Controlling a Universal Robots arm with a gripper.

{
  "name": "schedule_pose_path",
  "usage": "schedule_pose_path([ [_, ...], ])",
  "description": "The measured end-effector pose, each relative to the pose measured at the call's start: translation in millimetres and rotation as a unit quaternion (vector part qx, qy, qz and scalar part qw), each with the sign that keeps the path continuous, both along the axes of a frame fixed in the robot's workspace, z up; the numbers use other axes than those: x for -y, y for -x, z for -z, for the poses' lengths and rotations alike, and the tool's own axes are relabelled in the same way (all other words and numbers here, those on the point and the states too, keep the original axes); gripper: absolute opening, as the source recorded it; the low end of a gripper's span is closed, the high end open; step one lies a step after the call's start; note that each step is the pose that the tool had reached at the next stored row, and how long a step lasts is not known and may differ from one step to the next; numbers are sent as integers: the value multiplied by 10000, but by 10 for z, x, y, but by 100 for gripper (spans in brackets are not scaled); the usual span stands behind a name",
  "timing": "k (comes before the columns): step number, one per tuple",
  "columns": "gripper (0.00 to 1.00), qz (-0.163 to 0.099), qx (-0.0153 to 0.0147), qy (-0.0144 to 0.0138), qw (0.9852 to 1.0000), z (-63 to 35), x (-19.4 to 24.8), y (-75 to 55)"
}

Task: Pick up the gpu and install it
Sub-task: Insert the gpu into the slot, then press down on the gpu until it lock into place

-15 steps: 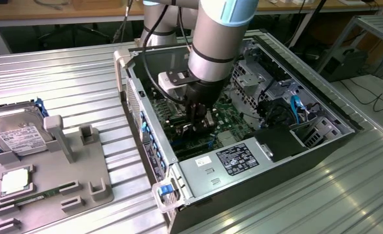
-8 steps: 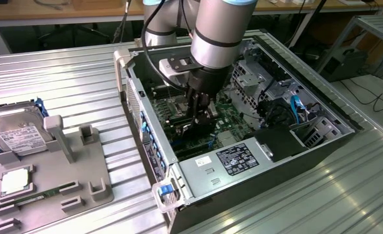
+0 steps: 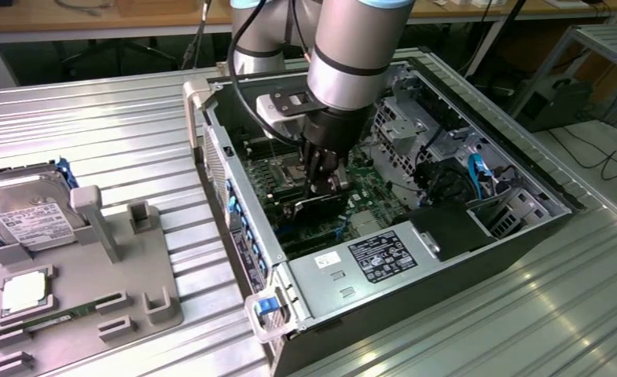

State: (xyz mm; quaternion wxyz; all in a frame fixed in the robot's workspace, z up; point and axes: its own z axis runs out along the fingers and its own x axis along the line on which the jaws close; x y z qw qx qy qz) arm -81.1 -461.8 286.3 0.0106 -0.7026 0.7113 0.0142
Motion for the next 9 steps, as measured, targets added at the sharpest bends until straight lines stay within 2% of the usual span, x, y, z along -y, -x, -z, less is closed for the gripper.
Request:
schedule_pose_path([
  [9,11,0,0,0,10000,0,0,0],
])
